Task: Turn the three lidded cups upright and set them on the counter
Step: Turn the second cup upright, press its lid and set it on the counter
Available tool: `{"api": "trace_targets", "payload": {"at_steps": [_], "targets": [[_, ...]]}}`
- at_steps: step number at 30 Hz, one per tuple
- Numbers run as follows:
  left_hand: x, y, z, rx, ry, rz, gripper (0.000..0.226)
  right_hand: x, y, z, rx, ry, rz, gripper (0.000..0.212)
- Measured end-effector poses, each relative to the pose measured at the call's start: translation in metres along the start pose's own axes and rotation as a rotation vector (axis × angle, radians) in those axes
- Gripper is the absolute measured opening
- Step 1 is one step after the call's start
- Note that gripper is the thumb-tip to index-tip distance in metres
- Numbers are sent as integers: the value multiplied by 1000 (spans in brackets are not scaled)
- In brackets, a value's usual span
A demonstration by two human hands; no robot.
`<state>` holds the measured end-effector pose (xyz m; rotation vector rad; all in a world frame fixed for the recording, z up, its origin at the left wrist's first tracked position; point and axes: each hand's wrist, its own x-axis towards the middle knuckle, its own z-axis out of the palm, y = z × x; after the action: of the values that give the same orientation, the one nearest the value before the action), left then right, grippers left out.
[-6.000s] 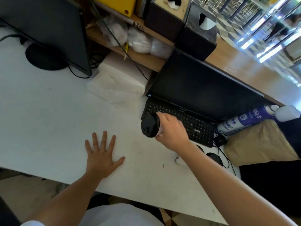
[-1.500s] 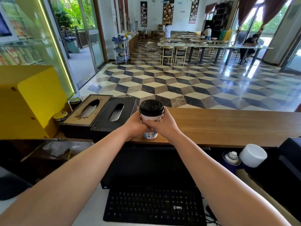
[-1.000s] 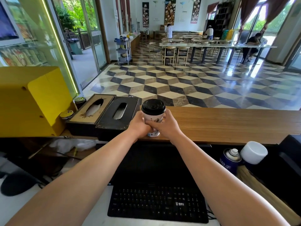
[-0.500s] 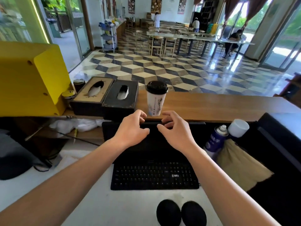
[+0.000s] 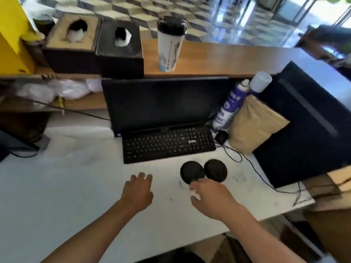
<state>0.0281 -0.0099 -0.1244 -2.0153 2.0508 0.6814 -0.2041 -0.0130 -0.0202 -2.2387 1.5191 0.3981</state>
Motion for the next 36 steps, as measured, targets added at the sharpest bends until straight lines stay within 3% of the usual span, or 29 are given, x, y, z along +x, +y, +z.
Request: {"api": "trace_targets", "payload": {"at_steps": [7, 13, 17, 23, 25, 29, 33, 36], "targets": [[-42, -10, 89, -57, -224, -290, 76, 3, 45, 78, -55, -62, 100, 37], [-55, 4, 123, -103, -186, -442, 92, 19, 68, 116, 64, -59, 109, 45], [-50, 8, 133, -115, -140, -489, 100, 25, 75, 147, 137, -142, 132, 54], [-39, 13, 131, -254, -106, -570, 97, 27, 77, 168, 94, -104, 120, 46], [-28, 26, 125, -365, -51, -524, 97, 25, 77, 170, 87, -97, 116, 46], [0, 79, 98, -764, 197, -240, 107, 23, 79, 170, 97, -98, 106, 47], [28, 120, 87, -1114, 294, -167, 112, 26, 84, 167, 139, -107, 114, 47], [45, 128, 94, -1224, 348, -136, 114, 27, 89, 169, 134, -88, 102, 50]]}}
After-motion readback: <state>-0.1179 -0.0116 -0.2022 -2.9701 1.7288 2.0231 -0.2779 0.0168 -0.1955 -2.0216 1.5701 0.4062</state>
